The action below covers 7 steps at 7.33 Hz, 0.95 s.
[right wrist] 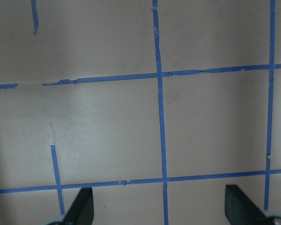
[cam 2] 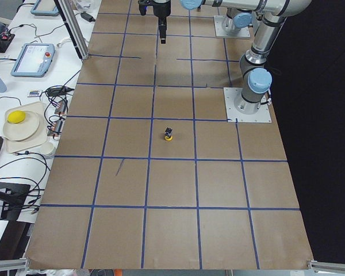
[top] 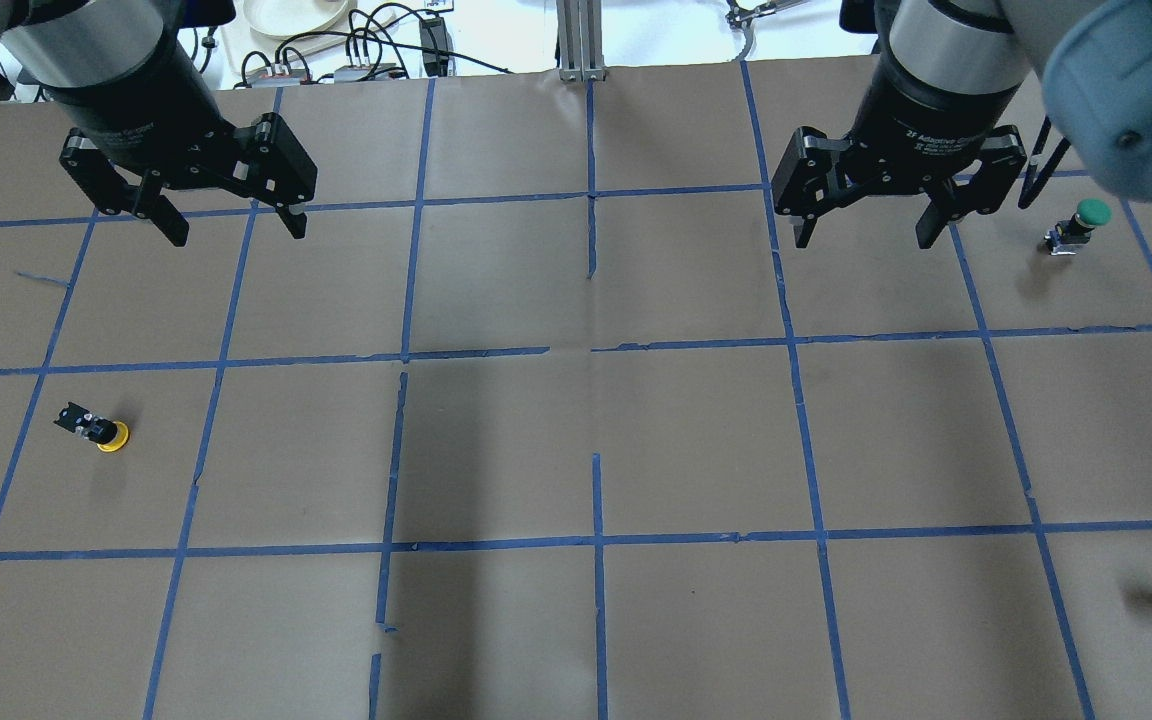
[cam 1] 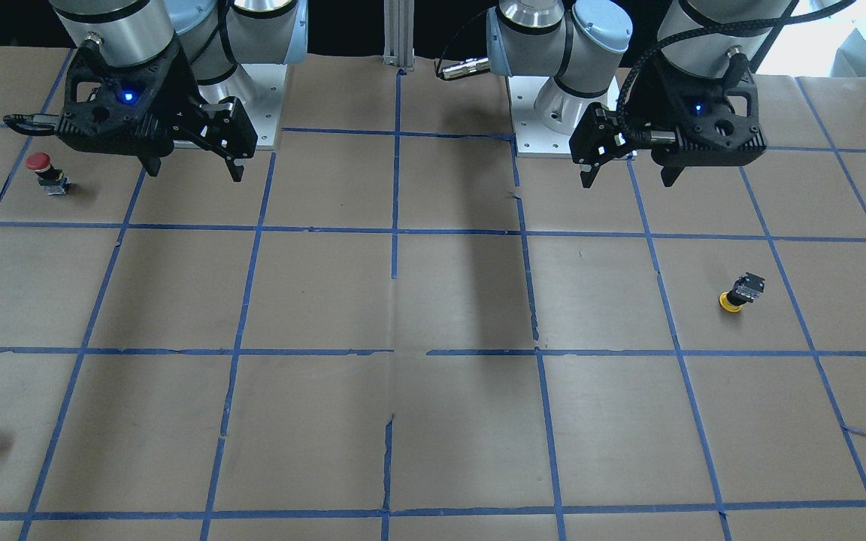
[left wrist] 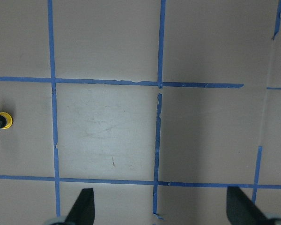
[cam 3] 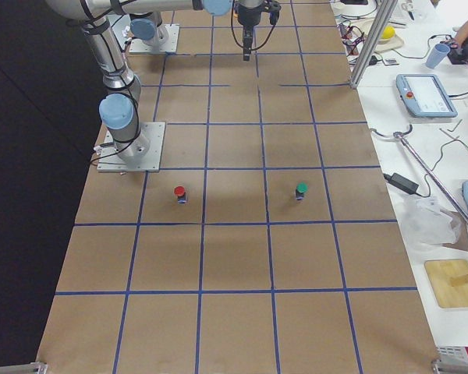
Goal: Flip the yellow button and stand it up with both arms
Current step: 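Move the left gripper down over the yellow-capped button lying on its side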
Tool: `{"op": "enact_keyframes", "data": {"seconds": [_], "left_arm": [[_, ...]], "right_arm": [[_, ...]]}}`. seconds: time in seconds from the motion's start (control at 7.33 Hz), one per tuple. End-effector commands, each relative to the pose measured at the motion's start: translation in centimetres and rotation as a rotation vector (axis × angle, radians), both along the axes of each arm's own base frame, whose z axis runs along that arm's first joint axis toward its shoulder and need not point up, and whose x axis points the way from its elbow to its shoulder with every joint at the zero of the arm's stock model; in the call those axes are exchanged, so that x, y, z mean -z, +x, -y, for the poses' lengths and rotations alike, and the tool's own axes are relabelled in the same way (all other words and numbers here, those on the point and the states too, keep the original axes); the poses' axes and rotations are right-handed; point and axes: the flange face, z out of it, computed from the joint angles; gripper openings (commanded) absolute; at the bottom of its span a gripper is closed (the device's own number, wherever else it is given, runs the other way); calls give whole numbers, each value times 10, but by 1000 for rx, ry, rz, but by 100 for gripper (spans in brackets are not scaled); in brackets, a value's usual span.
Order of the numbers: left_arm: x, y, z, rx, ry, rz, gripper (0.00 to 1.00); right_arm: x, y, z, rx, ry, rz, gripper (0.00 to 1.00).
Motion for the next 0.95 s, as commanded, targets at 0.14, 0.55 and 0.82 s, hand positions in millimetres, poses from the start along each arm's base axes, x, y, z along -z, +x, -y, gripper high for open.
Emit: {"op": "enact_keyframes", "data": {"seconds": [0.14, 0.55, 0.82], "left_arm": [[-6, 0, -6, 21, -8, -7, 100], [3, 59, -5, 104, 29, 22, 100], [54, 193, -8, 162, 112, -17, 100]], "right_arm": [[-1, 0, -1, 2, 3, 1, 100], [1, 2, 0, 25, 1, 10, 100], [4, 2, 2, 25, 5, 9, 100]]}}
